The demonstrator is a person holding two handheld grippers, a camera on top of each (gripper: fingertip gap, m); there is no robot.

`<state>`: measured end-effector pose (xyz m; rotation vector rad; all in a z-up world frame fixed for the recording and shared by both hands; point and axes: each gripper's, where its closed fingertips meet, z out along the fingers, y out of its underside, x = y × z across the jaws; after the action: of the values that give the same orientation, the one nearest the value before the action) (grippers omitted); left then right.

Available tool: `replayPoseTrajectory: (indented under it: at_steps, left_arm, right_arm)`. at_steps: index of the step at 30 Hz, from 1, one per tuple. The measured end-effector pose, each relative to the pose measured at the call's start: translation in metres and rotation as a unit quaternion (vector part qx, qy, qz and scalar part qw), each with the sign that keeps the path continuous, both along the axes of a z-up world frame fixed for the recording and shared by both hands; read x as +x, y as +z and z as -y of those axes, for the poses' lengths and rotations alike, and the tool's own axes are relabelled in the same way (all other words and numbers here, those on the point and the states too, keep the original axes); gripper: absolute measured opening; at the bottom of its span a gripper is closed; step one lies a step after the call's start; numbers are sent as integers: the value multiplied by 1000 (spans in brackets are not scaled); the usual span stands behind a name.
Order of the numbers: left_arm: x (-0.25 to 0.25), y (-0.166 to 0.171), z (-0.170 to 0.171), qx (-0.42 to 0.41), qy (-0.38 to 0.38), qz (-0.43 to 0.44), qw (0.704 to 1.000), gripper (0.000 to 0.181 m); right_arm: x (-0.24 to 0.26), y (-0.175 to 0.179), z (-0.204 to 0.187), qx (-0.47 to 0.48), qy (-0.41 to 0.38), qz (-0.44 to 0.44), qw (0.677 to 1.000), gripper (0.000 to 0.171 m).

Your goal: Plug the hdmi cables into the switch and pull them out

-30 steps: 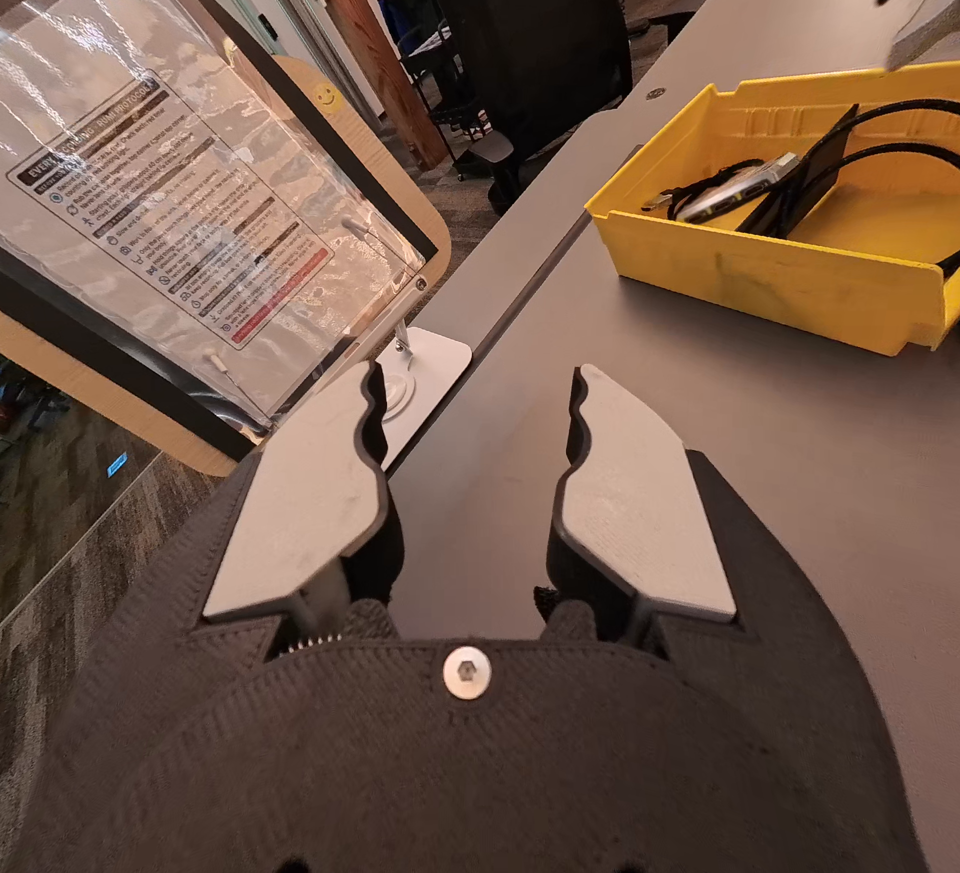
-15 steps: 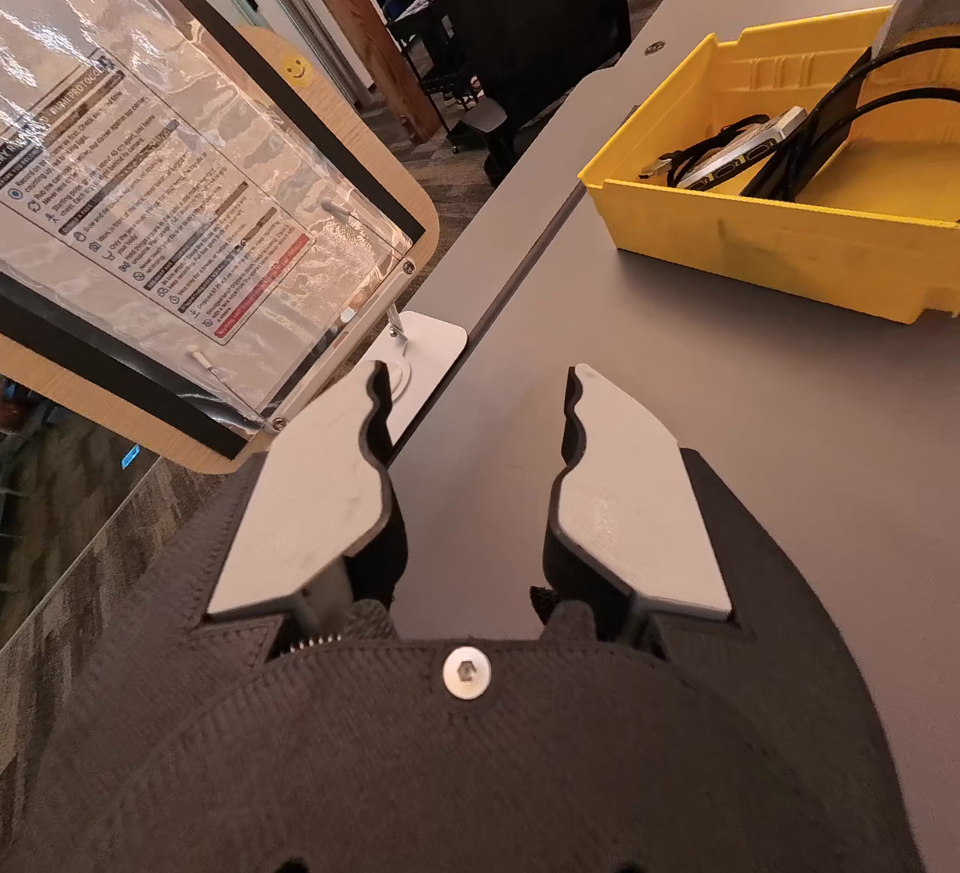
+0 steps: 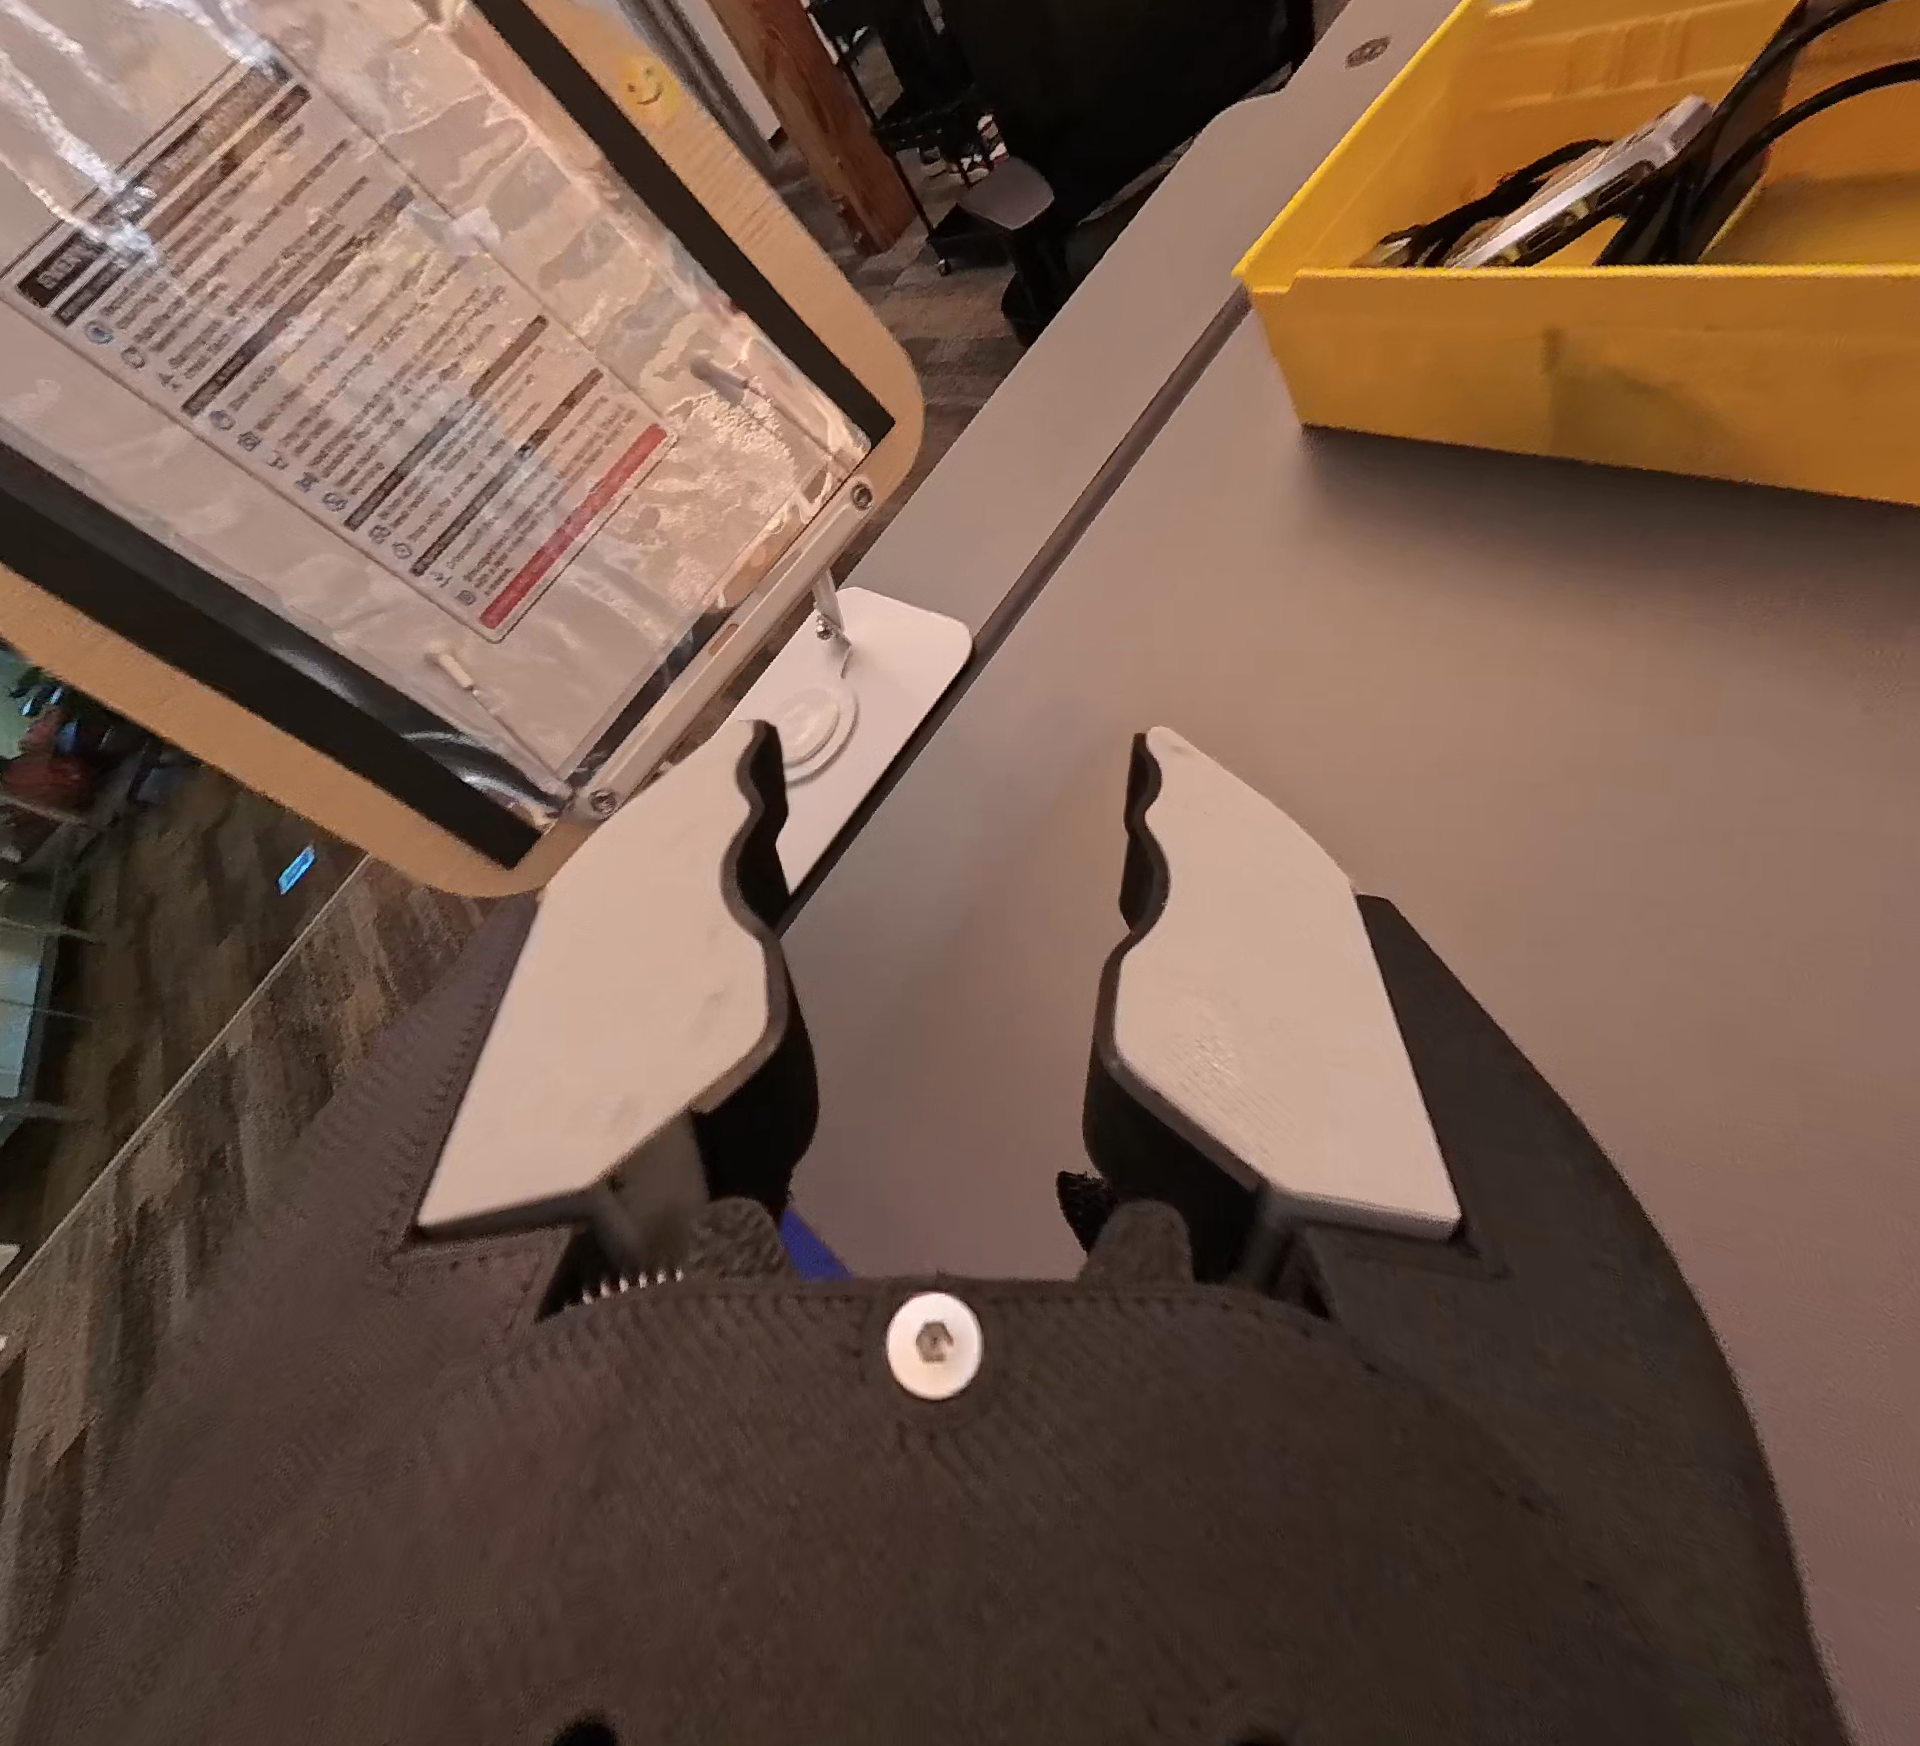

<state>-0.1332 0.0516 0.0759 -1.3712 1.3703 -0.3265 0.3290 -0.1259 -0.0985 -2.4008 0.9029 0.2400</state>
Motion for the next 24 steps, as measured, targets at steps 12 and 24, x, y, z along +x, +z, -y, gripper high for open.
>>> replayPoseTrajectory:
  at_steps: [12, 24]
  left_arm:
    - [-189, -2, -89, -113, 324, -1, 939, 71]
    - [-346, -147, -109, -401, 524, -66, 749, 63]
  right_arm:
    - [8, 2, 5, -7, 7, 28, 1000, 10]
    - [8, 0, 15, -46, 12, 66, 997, 20]
